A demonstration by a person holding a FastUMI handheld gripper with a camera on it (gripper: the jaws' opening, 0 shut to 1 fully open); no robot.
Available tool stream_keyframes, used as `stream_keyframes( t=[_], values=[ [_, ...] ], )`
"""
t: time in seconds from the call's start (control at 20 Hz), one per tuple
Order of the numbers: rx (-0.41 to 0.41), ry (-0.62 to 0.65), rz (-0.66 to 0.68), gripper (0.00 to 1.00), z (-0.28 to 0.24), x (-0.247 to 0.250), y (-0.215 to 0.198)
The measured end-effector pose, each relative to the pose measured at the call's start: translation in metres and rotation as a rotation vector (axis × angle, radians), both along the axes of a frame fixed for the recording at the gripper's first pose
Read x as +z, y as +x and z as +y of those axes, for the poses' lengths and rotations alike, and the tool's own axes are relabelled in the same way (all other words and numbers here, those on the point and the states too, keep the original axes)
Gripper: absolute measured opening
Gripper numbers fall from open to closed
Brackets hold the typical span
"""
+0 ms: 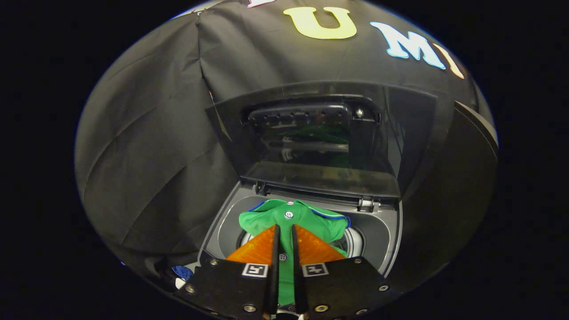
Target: Put the clothes into the washing machine and then close the washing machine lid.
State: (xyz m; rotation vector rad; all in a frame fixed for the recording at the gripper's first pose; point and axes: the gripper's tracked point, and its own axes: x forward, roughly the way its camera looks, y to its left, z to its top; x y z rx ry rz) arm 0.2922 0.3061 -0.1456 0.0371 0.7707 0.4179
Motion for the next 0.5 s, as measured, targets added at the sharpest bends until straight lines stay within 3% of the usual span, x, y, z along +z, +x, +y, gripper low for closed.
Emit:
stream_keyframes(
  t=[0.05, 0.4, 0.5],
  values=[
    [-0.006, 0.007, -0.004, 0.19, 0.0, -0.001, 0.001],
    [-0.018, -0.033, -0.109, 0.96, -0.002, 0.019, 0.005],
    [-0.019, -0.019, -0.17, 0.96, 0.0, 0.039, 0.009]
  ],
)
